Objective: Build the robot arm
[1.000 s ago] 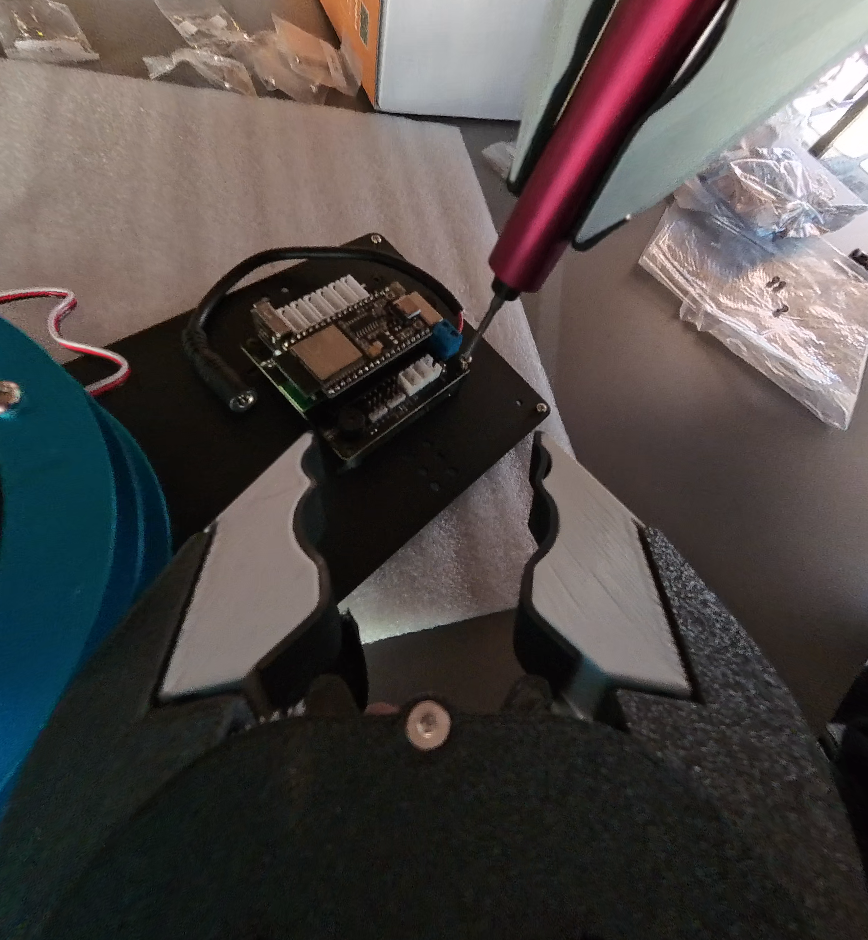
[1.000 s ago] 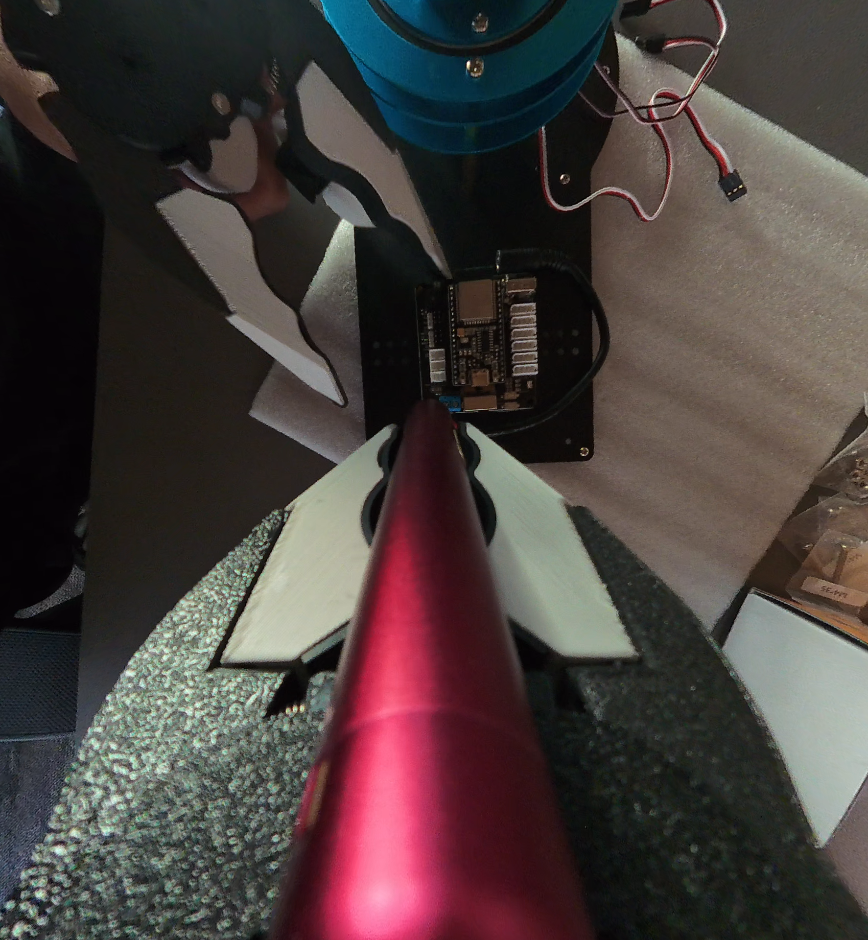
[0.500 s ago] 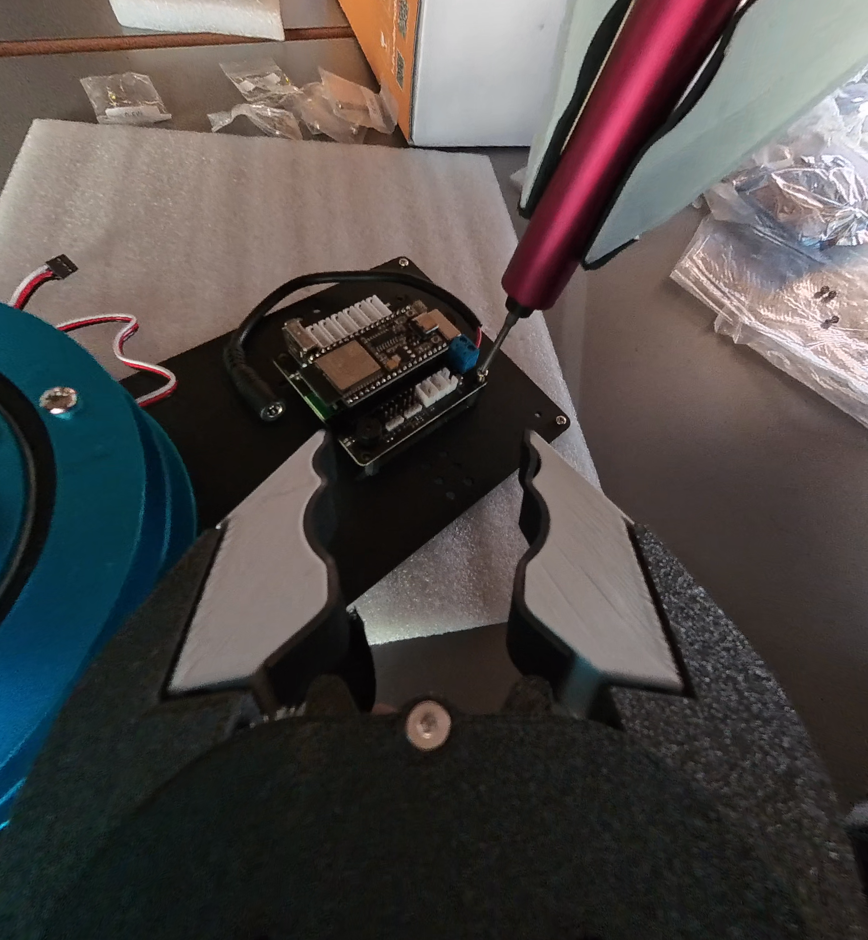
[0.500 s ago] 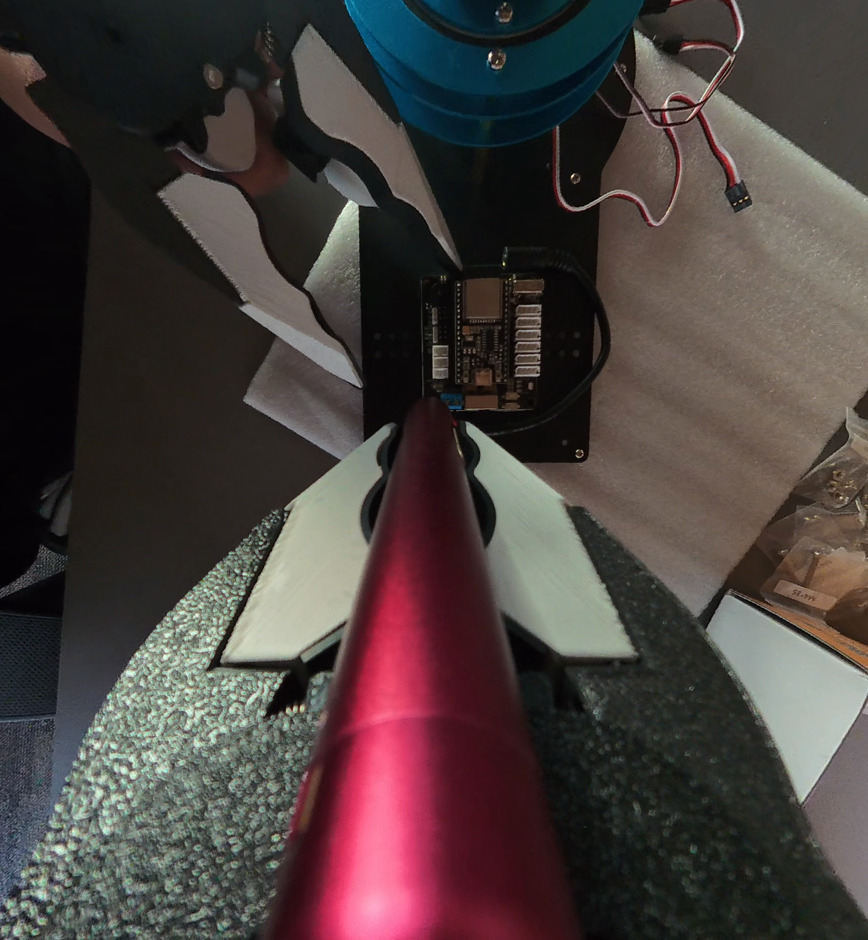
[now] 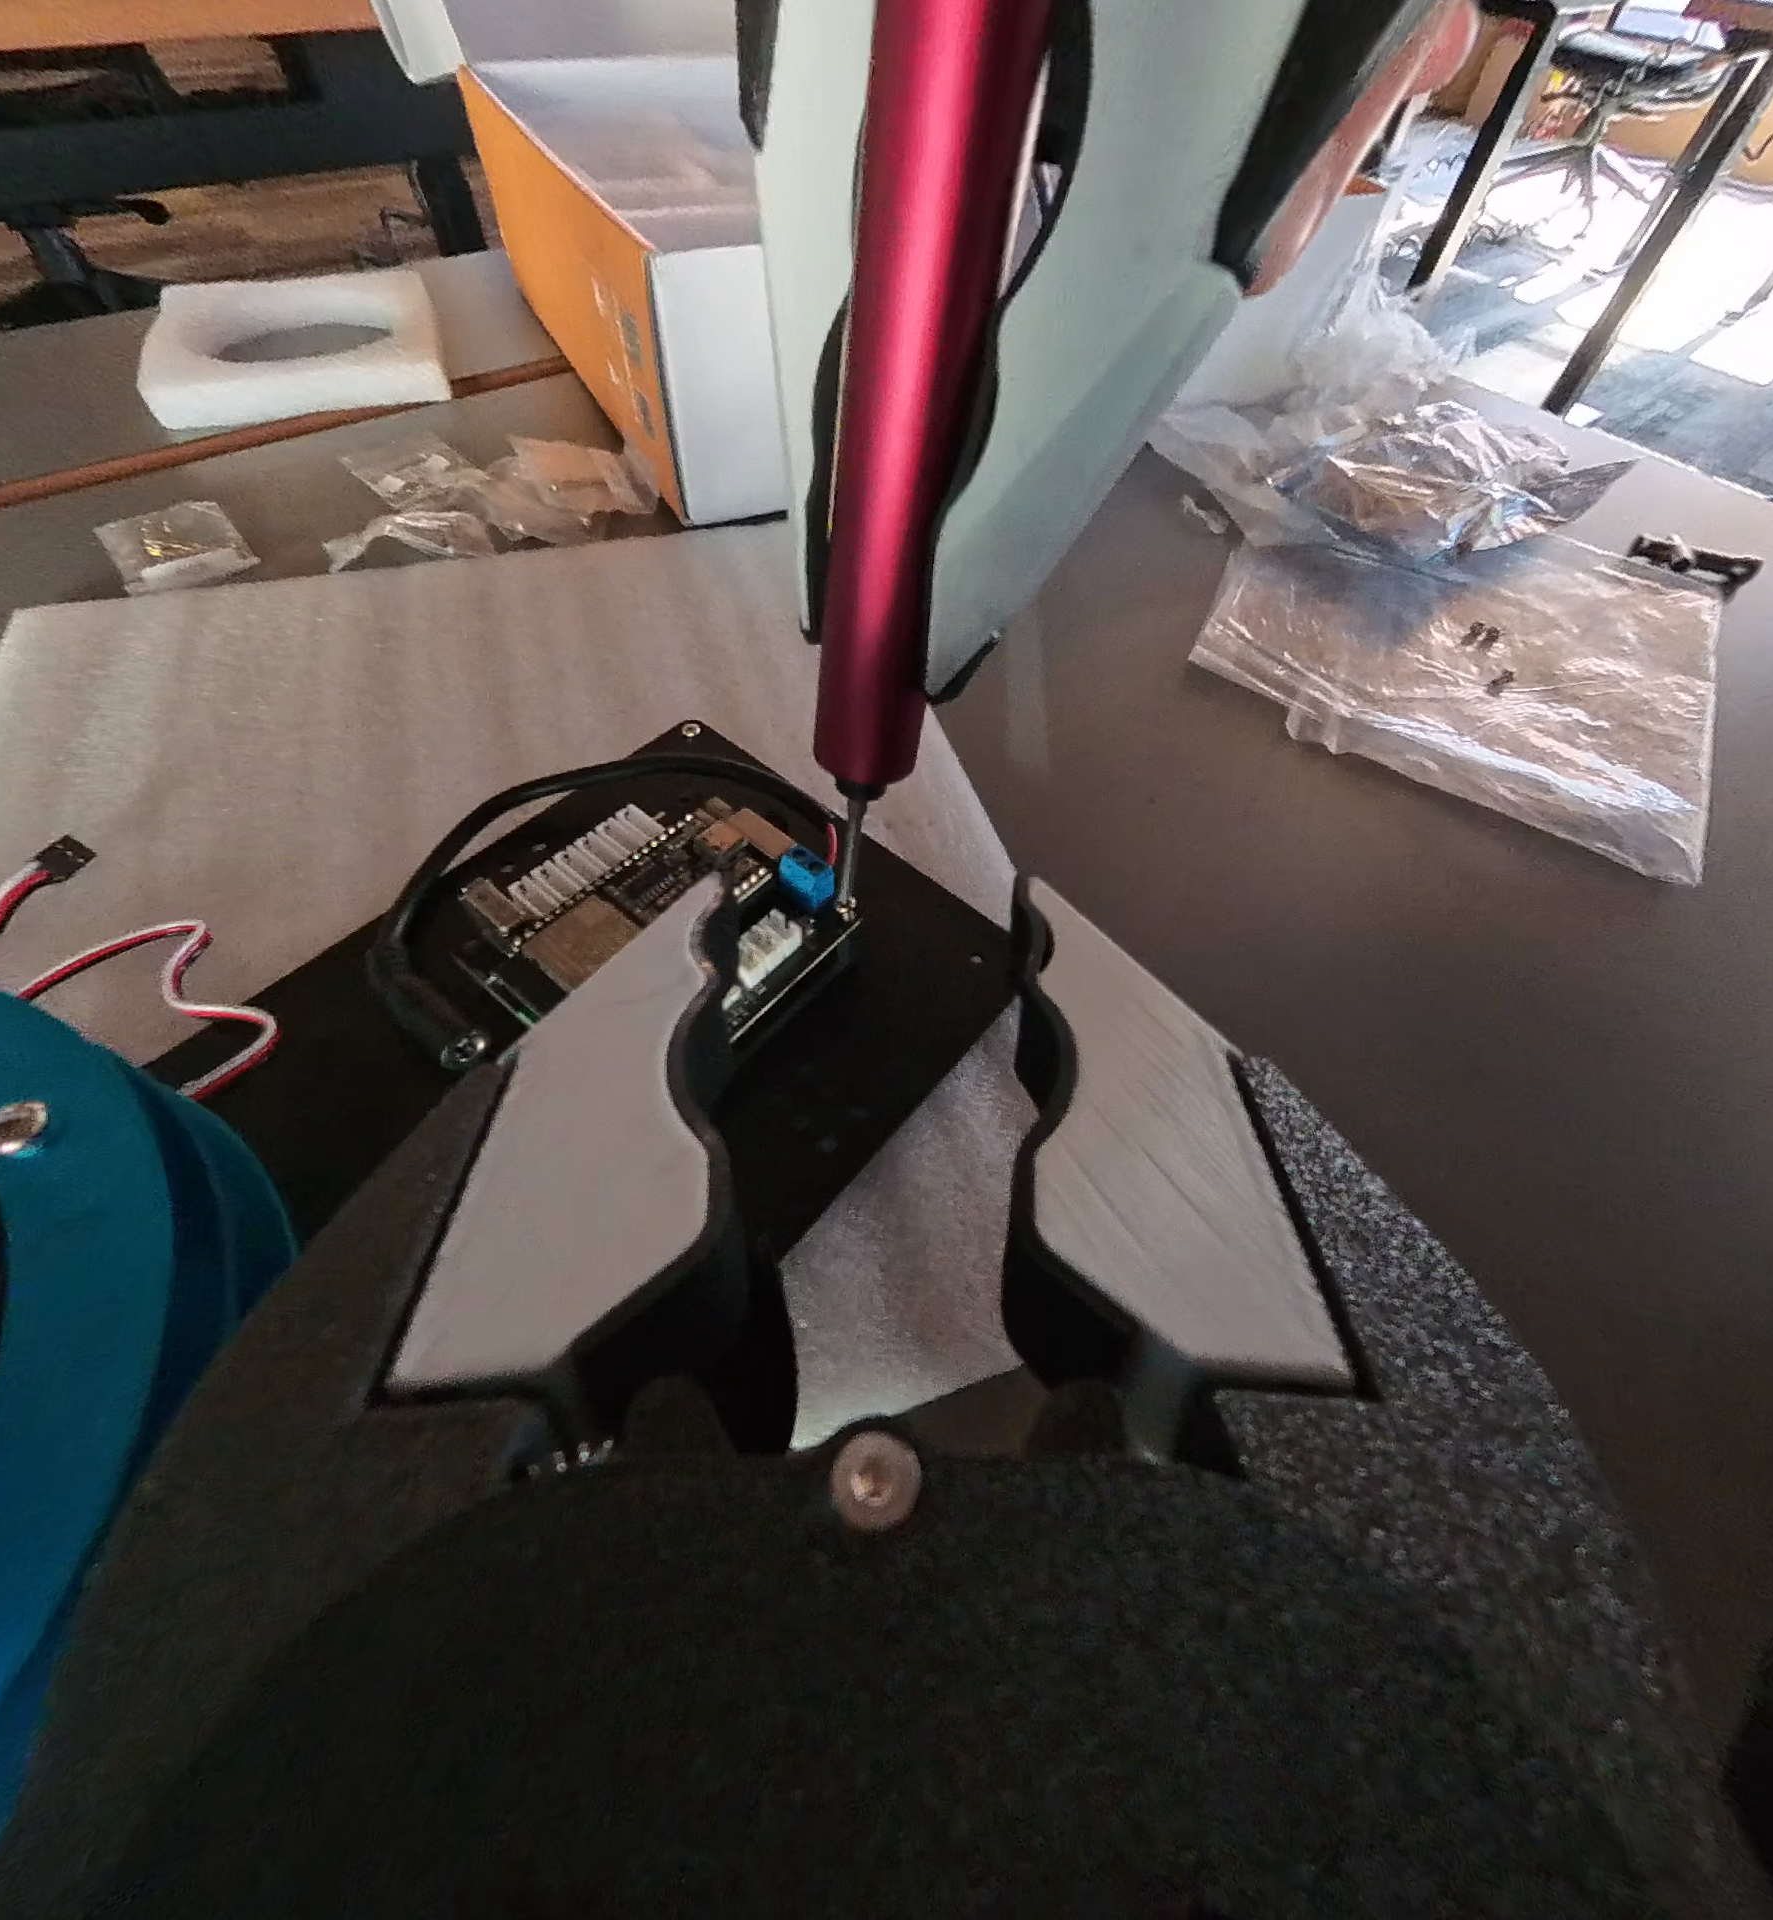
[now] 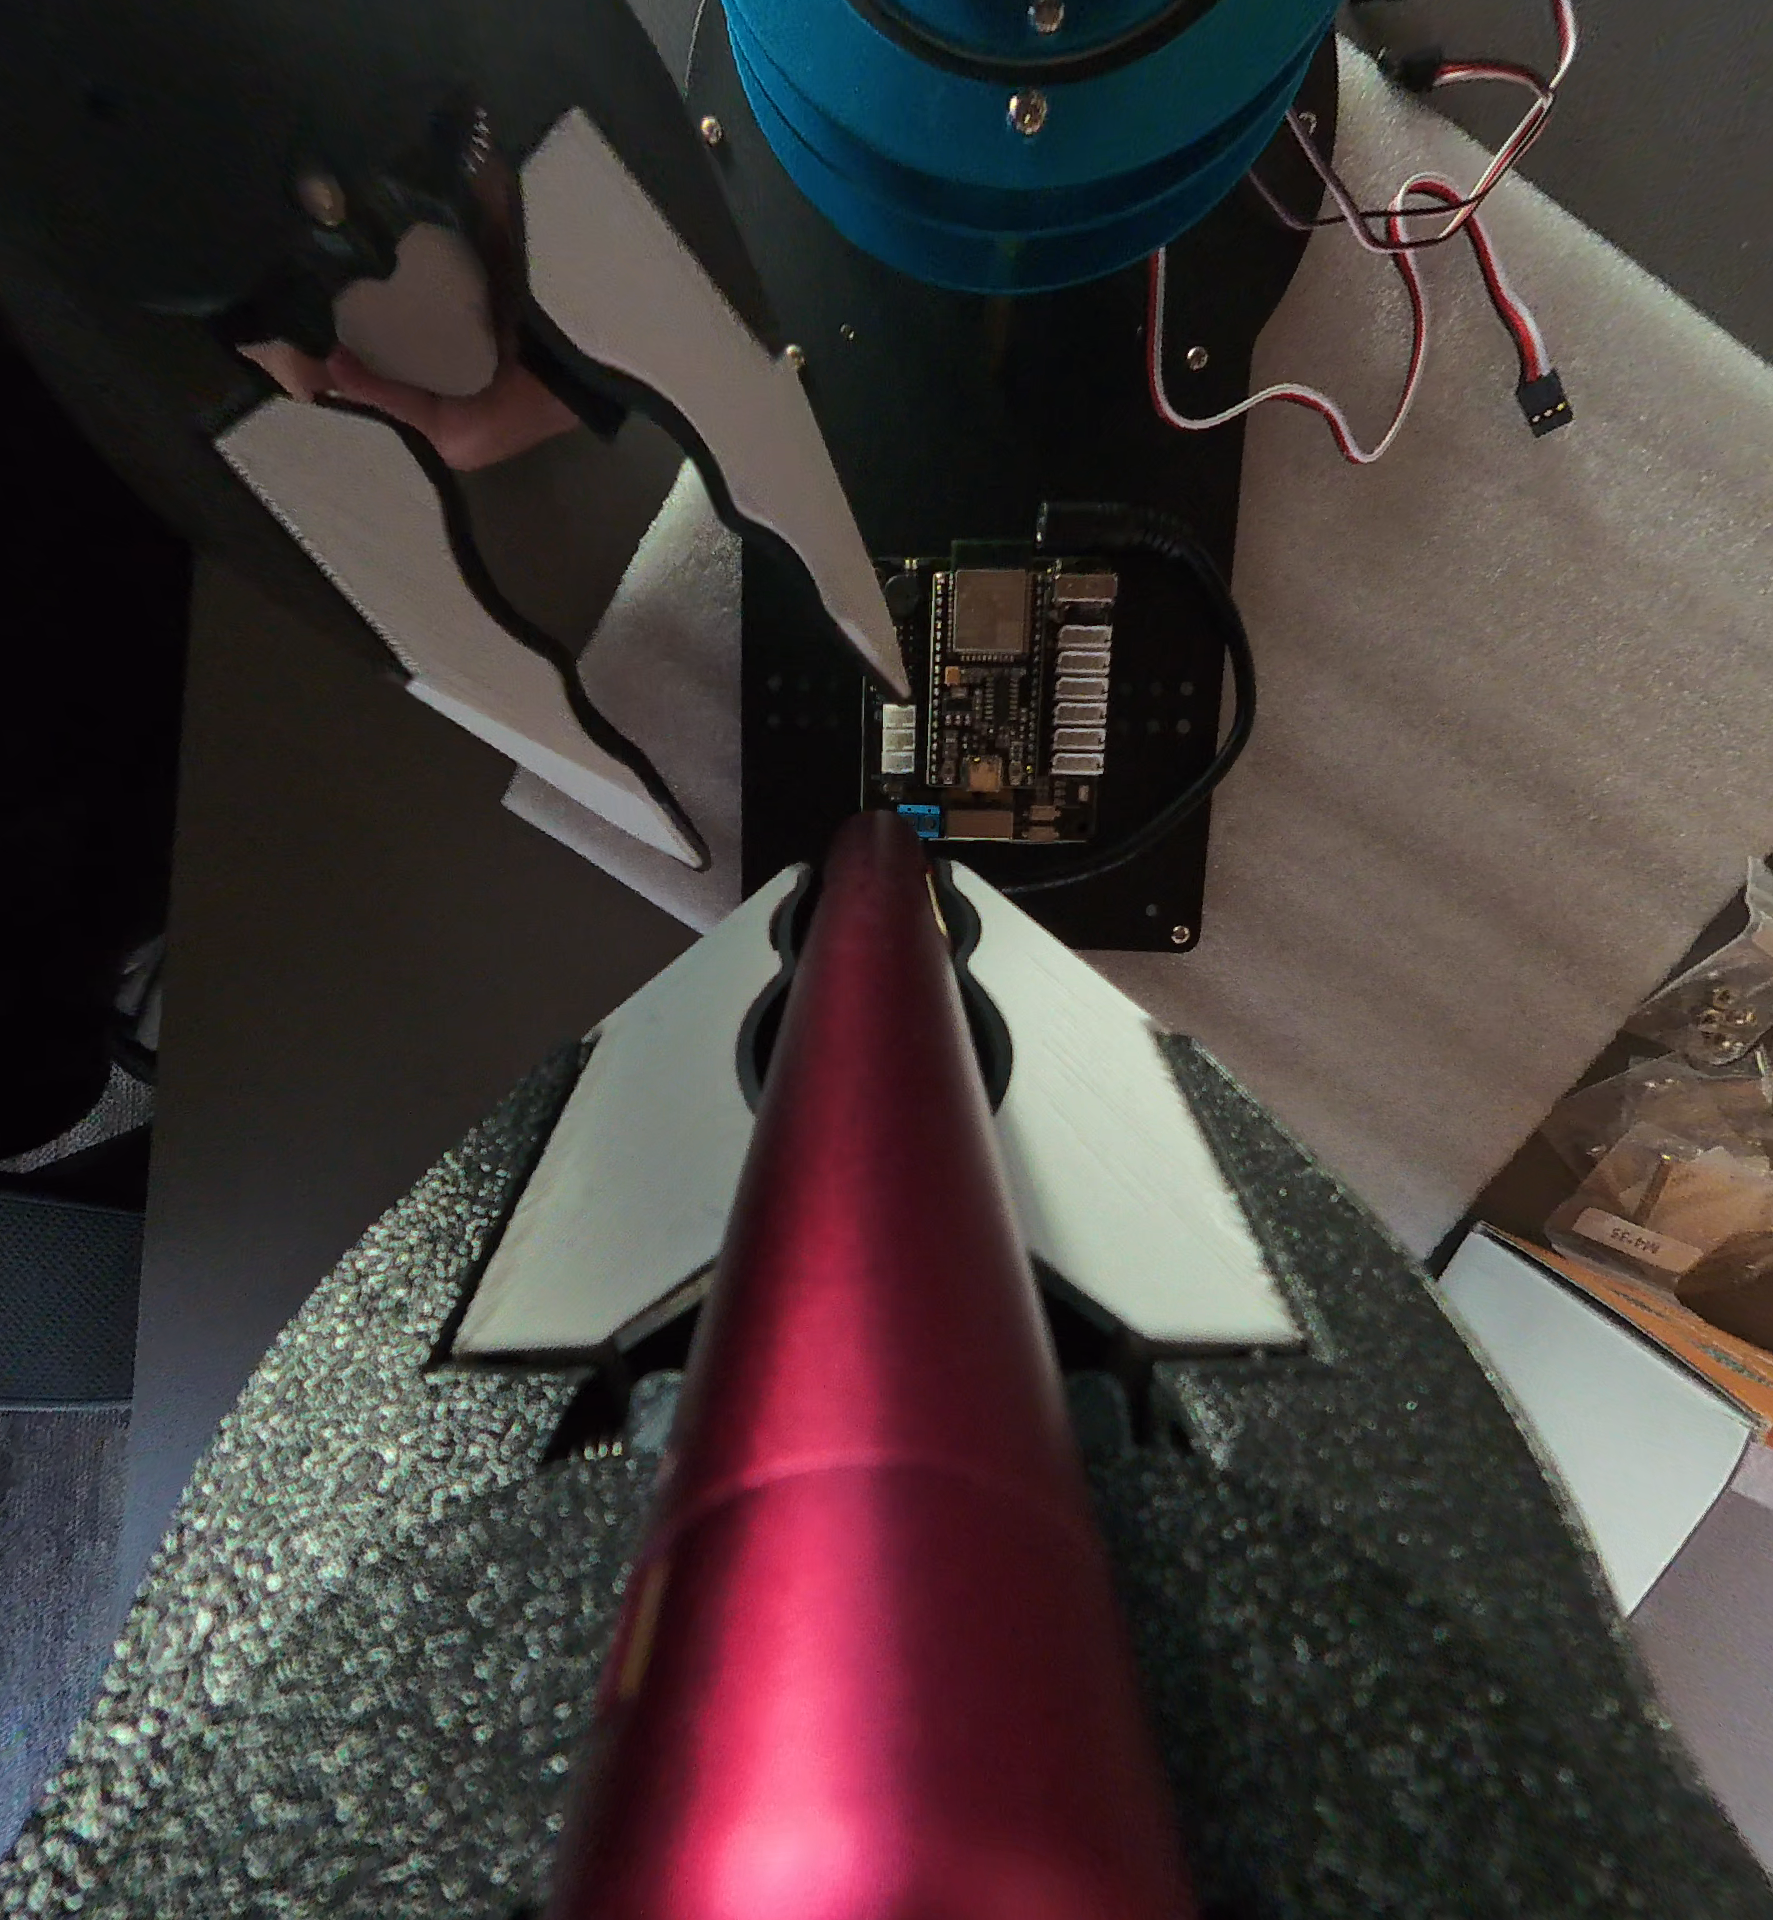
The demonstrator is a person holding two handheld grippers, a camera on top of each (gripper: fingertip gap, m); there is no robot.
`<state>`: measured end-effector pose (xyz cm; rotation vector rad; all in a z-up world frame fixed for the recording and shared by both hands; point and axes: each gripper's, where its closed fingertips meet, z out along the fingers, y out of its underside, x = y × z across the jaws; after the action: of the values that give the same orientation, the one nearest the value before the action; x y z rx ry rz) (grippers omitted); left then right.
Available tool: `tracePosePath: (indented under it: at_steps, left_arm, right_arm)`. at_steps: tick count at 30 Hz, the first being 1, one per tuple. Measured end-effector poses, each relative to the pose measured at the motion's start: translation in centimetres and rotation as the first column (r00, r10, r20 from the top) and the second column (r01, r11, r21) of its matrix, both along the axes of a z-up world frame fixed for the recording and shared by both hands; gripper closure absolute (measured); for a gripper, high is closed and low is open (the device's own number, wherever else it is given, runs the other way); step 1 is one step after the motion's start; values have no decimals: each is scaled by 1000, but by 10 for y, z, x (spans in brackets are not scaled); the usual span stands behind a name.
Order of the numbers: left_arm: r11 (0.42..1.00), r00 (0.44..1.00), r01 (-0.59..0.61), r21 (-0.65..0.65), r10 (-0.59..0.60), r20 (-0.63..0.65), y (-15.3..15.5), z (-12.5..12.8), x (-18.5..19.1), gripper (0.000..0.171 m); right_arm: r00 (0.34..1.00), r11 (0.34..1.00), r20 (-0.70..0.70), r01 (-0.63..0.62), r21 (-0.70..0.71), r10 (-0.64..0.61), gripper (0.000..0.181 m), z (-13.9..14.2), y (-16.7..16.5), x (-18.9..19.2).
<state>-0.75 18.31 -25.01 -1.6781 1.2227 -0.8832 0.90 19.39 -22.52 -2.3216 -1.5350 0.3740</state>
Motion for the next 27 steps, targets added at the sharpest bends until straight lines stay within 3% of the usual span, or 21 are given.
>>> tracePosePath:
  at_steps: [8, 12, 27]
  left_arm:
    - [998, 998, 42, 42, -44, 41, -1, 13, 17, 132]
    - [995, 1000, 4, 104, -7, 26, 8, 11, 23, 149]
    - [991, 999, -14, 134, 9, 36, 13, 12, 30, 151]
  right_arm:
    - [1000, 1000, -17, -5, -9, 5, 159, 0, 1, 1]
    - [1000, 1000, -16, -12, -8, 12, 158, 0, 1, 0]
    - [999, 999, -10, -43, 25, 43, 160, 1, 2, -2]
